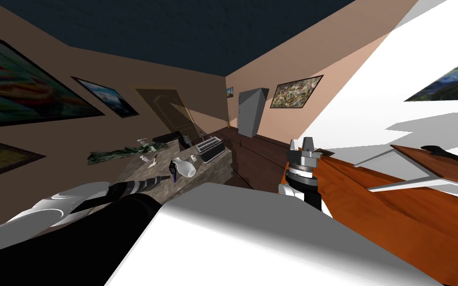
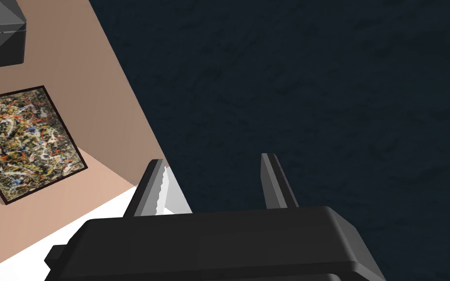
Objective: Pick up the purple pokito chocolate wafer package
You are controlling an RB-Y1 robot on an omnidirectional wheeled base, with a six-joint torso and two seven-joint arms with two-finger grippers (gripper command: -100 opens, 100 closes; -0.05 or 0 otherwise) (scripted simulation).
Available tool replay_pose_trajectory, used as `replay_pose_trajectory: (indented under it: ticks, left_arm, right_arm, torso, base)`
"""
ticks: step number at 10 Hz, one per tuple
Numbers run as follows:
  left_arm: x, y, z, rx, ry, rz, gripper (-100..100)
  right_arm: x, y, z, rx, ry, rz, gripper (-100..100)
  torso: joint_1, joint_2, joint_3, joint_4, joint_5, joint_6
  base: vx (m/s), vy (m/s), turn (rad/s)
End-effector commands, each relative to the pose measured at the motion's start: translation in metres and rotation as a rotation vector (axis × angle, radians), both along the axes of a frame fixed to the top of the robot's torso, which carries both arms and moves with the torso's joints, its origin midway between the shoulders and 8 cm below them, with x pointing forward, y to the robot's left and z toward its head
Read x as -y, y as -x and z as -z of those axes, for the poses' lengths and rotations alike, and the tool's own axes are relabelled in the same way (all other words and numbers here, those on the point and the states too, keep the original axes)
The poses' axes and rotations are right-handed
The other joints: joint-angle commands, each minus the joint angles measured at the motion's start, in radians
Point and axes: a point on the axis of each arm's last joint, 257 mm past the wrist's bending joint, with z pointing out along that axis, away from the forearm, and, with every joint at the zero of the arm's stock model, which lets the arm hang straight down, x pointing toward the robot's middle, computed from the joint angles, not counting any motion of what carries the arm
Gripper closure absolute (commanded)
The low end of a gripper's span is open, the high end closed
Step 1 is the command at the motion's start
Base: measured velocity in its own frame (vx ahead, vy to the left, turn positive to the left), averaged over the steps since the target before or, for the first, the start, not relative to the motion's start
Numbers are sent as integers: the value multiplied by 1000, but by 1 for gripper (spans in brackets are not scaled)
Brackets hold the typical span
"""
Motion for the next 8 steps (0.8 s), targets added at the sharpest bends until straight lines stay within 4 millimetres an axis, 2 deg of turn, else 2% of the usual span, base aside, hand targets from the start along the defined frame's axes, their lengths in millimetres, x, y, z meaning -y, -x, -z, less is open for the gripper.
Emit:
replay_pose_trajectory:
  ticks: [1,3,4,8]
  left_arm:
    - [-8,28,5,-82,7,-40,-100]
    - [-15,64,14,-182,20,-97,-100]
    - [-15,64,14,-182,21,-99,-100]
    - [-17,128,32,-338,51,-189,-100]
  right_arm:
    - [0,0,0,0,0,0,0]
    - [0,0,0,0,0,0,0]
    - [0,0,0,0,0,0,0]
    - [0,0,0,0,0,0,0]
  torso:
    - [0,0,0,0,0,0]
    - [0,-3,-2,-1,0,0]
    - [1,-4,-2,-1,0,0]
    - [1,1,1,0,0,-1]
  base:
    - [156,-30,-213]
    - [174,-20,-168]
    - [107,-17,-82]
    - [100,-5,-111]
